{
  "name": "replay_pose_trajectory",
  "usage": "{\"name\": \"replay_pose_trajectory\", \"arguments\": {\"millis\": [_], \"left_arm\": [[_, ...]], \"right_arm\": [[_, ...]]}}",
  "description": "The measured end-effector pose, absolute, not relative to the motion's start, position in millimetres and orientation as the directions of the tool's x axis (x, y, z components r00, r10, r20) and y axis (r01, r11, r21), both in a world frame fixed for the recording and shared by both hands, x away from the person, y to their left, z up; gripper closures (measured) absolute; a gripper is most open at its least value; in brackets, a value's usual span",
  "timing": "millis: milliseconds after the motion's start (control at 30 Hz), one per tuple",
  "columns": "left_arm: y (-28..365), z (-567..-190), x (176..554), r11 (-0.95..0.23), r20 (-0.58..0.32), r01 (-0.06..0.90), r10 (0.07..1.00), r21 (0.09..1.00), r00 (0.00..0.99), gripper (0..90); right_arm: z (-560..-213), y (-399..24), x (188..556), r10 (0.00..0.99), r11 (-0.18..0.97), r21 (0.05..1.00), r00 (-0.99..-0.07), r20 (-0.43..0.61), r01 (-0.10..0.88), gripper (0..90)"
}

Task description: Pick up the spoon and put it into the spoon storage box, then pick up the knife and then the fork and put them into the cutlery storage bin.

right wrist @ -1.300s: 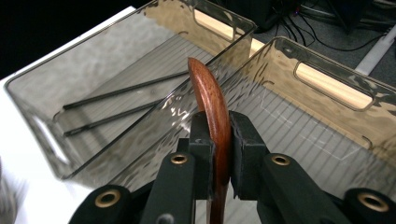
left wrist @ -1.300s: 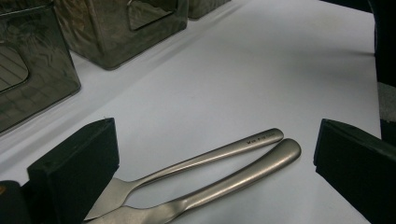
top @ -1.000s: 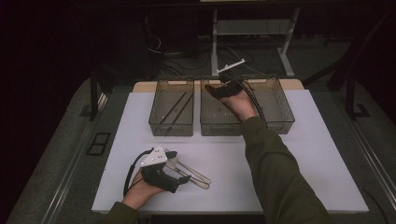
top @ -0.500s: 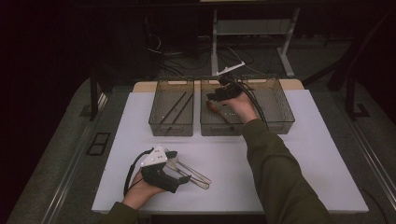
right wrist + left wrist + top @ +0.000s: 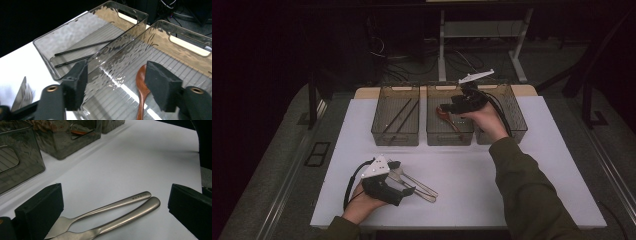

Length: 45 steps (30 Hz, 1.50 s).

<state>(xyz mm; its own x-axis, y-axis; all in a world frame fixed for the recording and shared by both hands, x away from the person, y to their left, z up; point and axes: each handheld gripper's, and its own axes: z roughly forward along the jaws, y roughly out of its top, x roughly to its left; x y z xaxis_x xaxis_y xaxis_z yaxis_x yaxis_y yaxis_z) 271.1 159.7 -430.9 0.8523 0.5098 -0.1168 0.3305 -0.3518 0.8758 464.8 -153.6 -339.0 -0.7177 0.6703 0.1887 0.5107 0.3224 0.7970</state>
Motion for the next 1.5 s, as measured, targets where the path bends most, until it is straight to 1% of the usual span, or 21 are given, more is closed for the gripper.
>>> {"name": "replay_pose_trajectory", "arguments": {"millis": [233,533,900,1200,1400,1500], "left_arm": [[161,-431,272,-0.349,-0.121,0.332,0.509,0.876,0.852,0.0],[159,-431,273,-0.353,-0.116,0.33,0.51,0.876,0.852,0.0],[158,-430,271,-0.36,-0.108,0.327,0.512,0.874,0.852,0.0],[161,-429,272,-0.359,-0.106,0.327,0.517,0.874,0.849,0.0],[162,-427,272,-0.366,-0.097,0.322,0.517,0.873,0.851,0.0],[164,-424,272,-0.375,-0.09,0.321,0.518,0.87,0.851,3.9]], "right_arm": [[-338,-171,439,0.645,0.292,0.826,-0.737,0.201,0.482,30.4],[-353,-196,402,0.629,0.259,0.851,-0.749,0.21,0.456,29.1],[-372,-223,362,0.648,0.264,0.862,-0.741,0.174,0.433,27.6],[-387,-247,325,0.668,0.265,0.871,-0.73,0.145,0.415,23.3],[-404,-268,304,0.688,0.249,0.867,-0.709,0.156,0.432,21.7],[-413,-278,294,0.698,0.242,0.863,-0.698,0.162,0.443,21.7]]}}
